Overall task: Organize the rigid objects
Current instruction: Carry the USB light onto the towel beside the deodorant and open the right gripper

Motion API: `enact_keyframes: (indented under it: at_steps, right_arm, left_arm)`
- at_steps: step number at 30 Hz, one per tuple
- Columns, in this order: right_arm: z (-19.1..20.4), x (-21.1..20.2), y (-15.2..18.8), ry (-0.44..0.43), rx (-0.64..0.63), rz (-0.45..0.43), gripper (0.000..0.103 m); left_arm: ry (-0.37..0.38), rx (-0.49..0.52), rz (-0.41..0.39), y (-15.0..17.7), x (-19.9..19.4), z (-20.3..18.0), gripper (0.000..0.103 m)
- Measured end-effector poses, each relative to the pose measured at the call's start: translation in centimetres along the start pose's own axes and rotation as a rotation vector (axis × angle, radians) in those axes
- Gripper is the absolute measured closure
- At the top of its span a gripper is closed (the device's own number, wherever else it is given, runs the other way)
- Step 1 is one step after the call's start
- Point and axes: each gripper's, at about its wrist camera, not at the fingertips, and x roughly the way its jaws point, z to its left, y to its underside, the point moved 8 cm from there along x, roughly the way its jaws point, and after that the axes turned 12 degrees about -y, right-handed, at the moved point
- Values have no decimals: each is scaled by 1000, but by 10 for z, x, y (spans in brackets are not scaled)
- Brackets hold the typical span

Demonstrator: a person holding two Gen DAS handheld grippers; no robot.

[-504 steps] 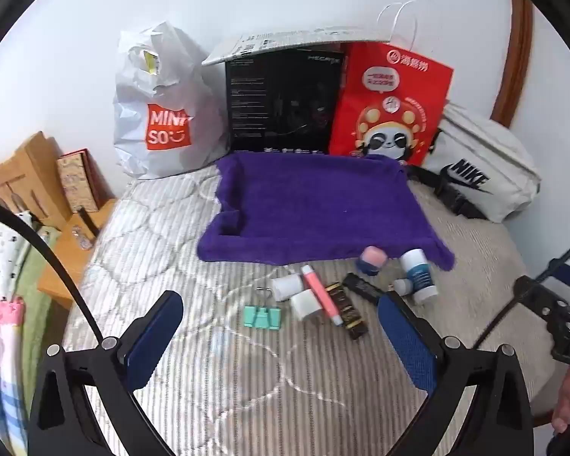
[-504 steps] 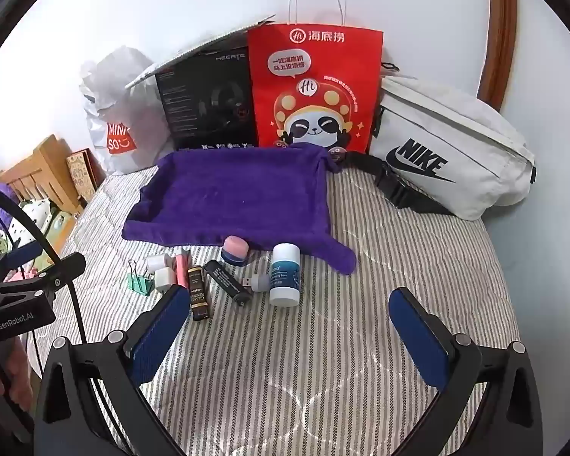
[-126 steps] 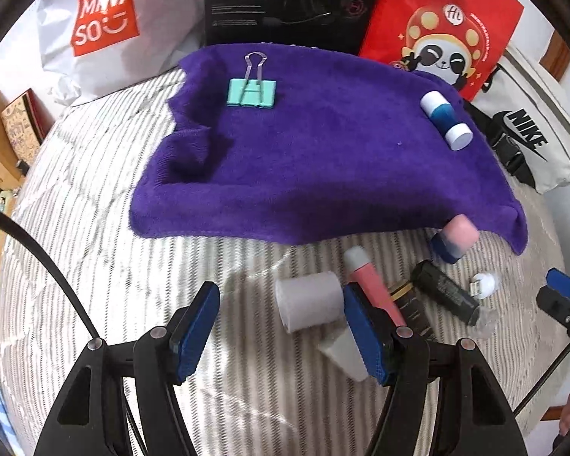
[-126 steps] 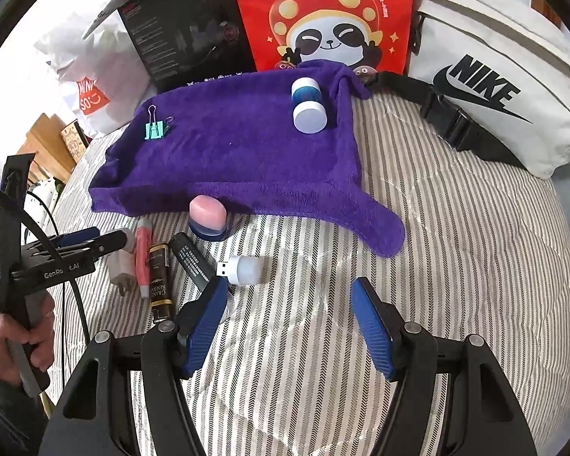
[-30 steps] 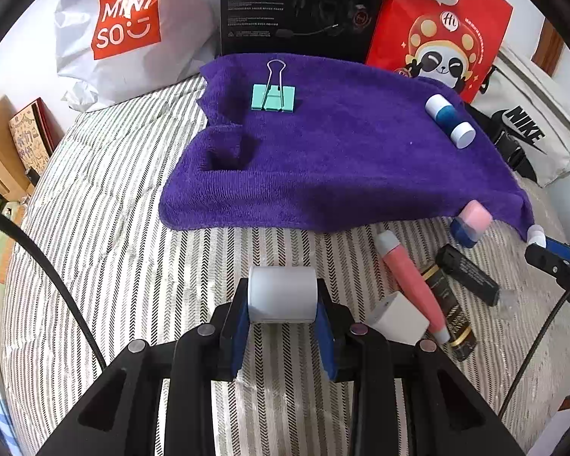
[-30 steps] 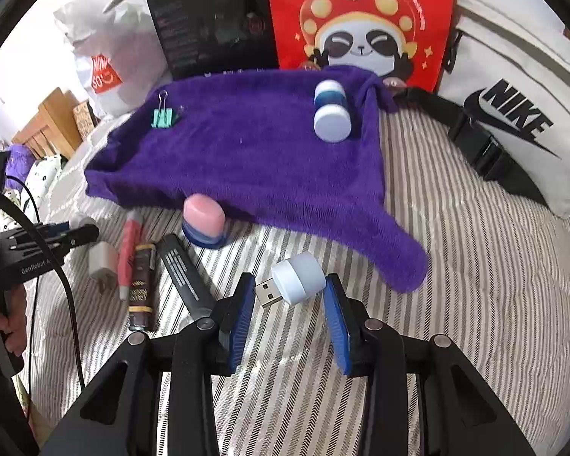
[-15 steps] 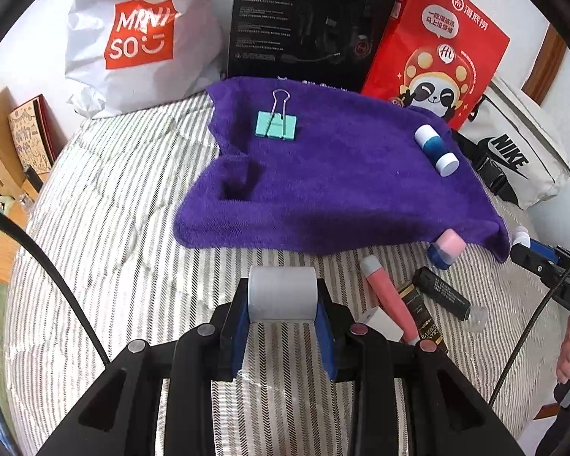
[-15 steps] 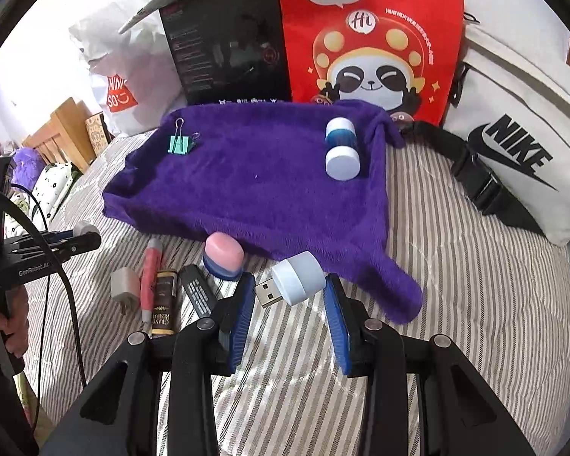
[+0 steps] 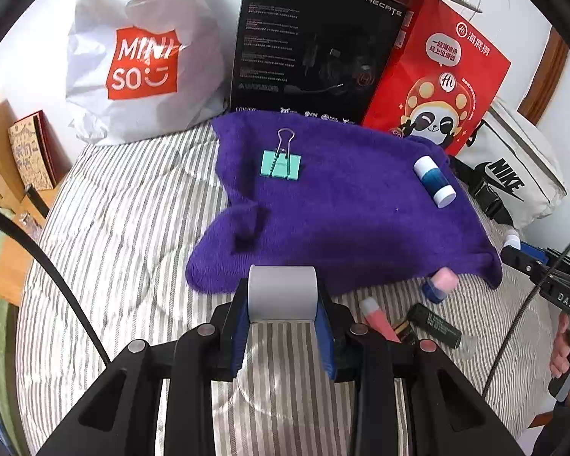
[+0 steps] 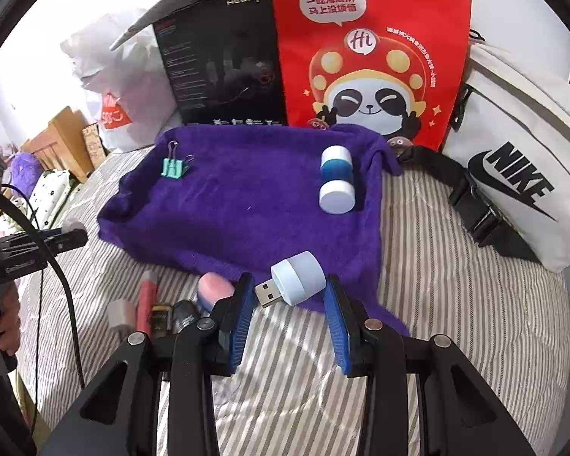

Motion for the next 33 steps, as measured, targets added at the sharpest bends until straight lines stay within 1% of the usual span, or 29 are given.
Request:
enact_keyframes:
  at_steps: [6,21,27,33]
  right_arm:
    - [-12,17,-13,12,25,8,66]
    - [-43,73,-27,64,68,94,66]
    - [-45,92,-30,97,52,135,66]
    - [-48,103,-30,106,43,158,66]
  left_arm:
    - [2,4,-5,-12,8,0,74]
    - [26,1,4,-37,34,3,74]
    - [31,8,8,-42,40,2,74]
    - [38,12,7,-44,41,-1,74]
